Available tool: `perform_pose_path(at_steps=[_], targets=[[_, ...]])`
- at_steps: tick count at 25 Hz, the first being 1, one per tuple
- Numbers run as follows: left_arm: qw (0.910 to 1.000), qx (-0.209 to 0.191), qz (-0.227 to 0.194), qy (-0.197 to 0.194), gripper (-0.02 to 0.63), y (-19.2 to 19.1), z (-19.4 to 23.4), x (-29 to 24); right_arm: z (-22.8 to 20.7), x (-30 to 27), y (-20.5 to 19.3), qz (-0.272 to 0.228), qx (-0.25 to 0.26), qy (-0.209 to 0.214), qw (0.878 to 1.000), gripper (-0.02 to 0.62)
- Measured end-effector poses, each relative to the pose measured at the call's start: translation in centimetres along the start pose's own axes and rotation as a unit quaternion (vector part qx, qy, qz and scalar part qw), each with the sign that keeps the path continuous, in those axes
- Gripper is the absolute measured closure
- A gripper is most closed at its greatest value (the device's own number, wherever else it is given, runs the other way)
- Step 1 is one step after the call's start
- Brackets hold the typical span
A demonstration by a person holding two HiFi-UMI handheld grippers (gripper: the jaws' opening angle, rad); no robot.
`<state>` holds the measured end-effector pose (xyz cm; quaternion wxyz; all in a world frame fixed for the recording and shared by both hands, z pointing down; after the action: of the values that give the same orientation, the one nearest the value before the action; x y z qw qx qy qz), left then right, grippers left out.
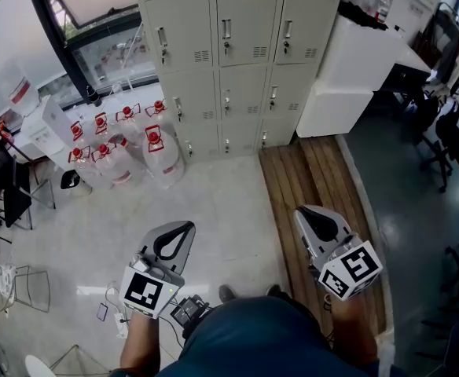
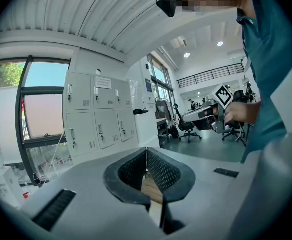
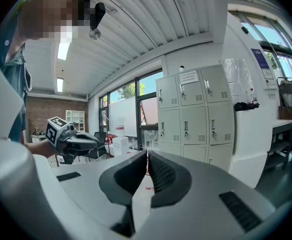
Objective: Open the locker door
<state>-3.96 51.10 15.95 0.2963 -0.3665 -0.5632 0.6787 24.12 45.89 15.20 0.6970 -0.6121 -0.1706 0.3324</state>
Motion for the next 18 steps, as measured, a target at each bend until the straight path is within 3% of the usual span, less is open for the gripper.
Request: perform_pose_path(at_steps=[9,18], targets=[[0.9998,0.001,0.019,0.000,0.588,-1.3,0.7,0.5,0.0,-0.5,-0.6,0.007,0.003,-0.004,1.000,0.557],[0.9994,0.009,0.015,0.030,0.588,0.2,1.3,-3.8,-5.9,-4.0,-1.2,0.003,-0.004,0.016,1.000,0.557]])
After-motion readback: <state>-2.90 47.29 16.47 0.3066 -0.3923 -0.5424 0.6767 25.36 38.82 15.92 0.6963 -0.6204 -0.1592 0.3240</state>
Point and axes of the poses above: the fingertips, and each gripper's own axes: x backward along the fingers, z to its left, y out of its top, the point moved 7 cm from there along x, backward along the fingers, and after that the axes turned 15 degrees about x, right-handed, at the moved point
